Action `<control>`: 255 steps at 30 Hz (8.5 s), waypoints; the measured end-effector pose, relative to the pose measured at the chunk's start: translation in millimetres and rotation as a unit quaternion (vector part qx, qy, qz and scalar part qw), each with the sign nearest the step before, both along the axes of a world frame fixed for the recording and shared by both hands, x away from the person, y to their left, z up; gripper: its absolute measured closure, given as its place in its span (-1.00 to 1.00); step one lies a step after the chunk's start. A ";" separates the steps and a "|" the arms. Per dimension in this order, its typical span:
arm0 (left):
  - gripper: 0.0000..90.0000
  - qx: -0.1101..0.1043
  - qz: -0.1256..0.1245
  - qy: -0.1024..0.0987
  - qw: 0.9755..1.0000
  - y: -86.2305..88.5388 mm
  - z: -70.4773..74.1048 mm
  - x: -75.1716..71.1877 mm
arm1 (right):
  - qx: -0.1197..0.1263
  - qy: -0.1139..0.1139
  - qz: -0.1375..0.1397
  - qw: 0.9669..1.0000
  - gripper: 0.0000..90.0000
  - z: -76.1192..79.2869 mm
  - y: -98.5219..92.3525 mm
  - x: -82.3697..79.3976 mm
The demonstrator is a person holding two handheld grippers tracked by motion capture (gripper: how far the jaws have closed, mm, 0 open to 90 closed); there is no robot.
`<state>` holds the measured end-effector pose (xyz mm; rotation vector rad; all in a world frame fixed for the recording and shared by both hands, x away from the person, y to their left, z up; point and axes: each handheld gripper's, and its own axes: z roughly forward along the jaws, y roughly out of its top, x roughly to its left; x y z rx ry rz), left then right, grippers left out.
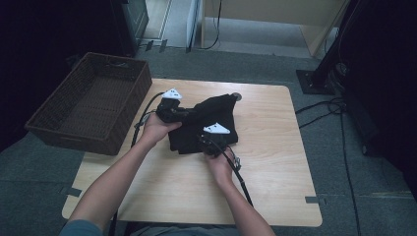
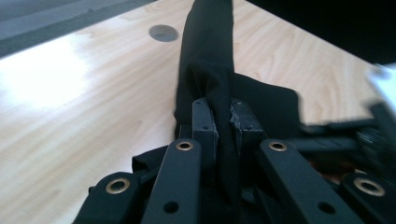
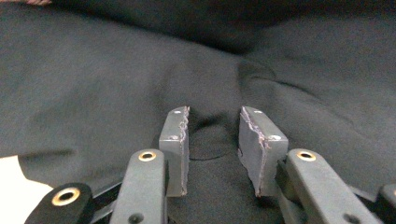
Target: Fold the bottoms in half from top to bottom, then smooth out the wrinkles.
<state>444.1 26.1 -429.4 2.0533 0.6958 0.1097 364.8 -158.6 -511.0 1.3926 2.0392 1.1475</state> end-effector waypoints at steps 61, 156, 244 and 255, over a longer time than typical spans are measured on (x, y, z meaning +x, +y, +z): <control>0.53 0.030 0.063 0.086 0.994 22.2 -19.5 -33.8 | 0.005 0.028 0.048 0.998 0.34 17.2 -30.8 -10.6; 0.19 0.019 0.067 0.072 0.995 40.6 -51.4 -67.2 | 0.034 0.043 0.031 0.998 0.21 4.1 -80.1 -31.3; 0.04 0.031 0.082 0.108 0.990 54.9 -31.9 -44.6 | 0.036 0.037 0.086 0.995 0.25 7.3 -78.5 -44.3; 0.05 0.034 0.103 0.099 0.989 70.6 -2.3 -22.3 | 0.041 0.036 0.086 0.995 0.23 6.3 -79.5 -44.3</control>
